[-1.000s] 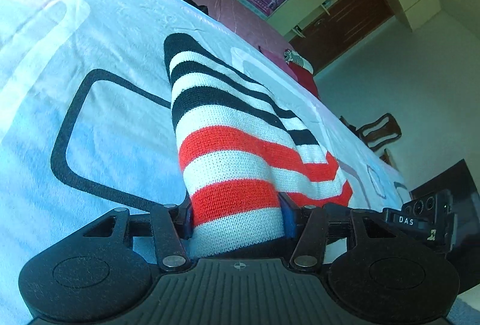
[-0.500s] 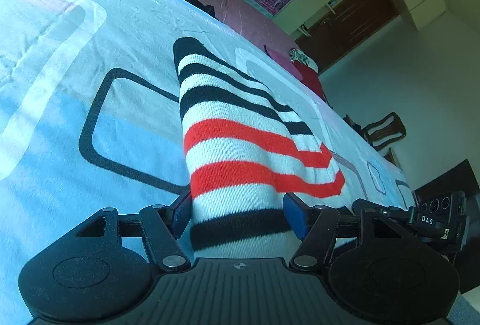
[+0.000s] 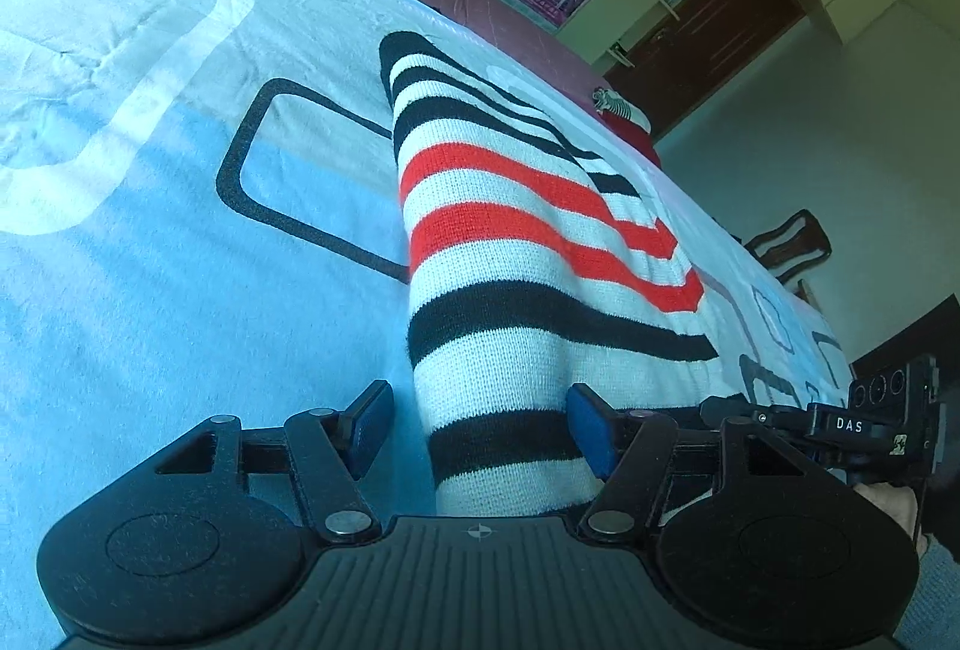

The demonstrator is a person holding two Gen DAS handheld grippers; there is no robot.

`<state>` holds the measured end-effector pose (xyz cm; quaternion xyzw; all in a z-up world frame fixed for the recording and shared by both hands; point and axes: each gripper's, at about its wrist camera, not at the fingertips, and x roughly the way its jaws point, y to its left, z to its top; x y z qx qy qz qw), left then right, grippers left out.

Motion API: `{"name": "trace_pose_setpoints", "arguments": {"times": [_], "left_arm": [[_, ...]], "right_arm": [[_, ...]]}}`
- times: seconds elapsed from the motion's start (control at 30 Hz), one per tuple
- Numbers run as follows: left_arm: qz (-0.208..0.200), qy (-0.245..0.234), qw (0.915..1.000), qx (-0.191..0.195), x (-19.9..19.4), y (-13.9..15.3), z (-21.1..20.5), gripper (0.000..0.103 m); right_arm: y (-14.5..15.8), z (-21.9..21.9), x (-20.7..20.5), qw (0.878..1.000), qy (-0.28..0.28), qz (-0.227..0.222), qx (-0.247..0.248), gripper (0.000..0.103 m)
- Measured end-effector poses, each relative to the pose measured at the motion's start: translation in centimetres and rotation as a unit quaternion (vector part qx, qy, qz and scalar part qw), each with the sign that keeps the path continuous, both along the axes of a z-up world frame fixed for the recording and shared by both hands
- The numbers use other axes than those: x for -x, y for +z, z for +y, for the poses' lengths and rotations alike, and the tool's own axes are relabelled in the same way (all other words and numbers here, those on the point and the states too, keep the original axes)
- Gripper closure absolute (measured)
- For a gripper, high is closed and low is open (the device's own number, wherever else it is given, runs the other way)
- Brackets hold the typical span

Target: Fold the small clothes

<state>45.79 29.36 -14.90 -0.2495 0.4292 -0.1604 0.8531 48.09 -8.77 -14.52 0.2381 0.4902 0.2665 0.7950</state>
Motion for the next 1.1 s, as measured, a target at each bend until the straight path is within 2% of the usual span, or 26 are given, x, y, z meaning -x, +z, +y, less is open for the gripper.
{"name": "trace_pose_setpoints", "arguments": {"times": [0.27,0.4,0.57,0.67,0.77,0.87,0.93,1.0,1.03,1.07,1.1], "left_arm": [[-0.005,0.004,0.9992,-0.04,0.9,0.7,-0.8,0.039],[-0.011,0.008,0.9974,-0.071,1.5,1.4,-1.6,0.038],[-0.028,-0.007,0.9955,-0.091,3.0,2.6,-2.3,0.038],[-0.016,-0.006,0.9917,-0.128,3.6,1.6,-2.8,0.038],[-0.018,0.017,0.9914,-0.128,4.1,1.3,-3.0,0.037],[-0.029,0.039,0.9857,-0.162,5.1,2.7,-4.2,0.037],[-0.048,0.046,0.9792,-0.192,6.4,4.1,-5.1,0.037],[-0.062,0.064,0.9726,-0.215,8.3,5.8,-5.9,0.031],[-0.071,0.075,0.9698,-0.221,9.5,6.7,-6.3,0.016],[-0.084,0.09,0.9654,-0.23,11.0,7.9,-6.7,0.004],[-0.099,0.101,0.9612,-0.237,12.6,8.9,-7.3,0.002]], "right_arm": [[0.6,0.7,-0.2,1.0,-0.002,0.005,0.027,0.053],[1.1,0.8,0.0,0.999,-0.005,0.009,0.045,0.051],[2.7,0.8,1.4,0.998,0.006,-0.009,0.062,0.049],[1.4,0.9,1.9,0.996,0.022,-0.005,0.087,0.05],[1.0,0.5,2.2,0.997,0.017,-0.015,0.074,0.05],[2.2,0.2,3.3,0.996,0.009,-0.031,0.077,0.048],[3.7,-0.8,4.9,0.995,-0.002,-0.055,0.081,0.041],[5.2,-2.2,7.0,0.993,-0.012,-0.079,0.085,0.034],[5.9,-2.9,8.0,0.992,-0.017,-0.087,0.086,0.031],[6.9,-3.7,9.3,0.991,-0.024,-0.098,0.089,0.021],[7.8,-4.3,10.6,0.989,-0.029,-0.111,0.093,0.012]]}}
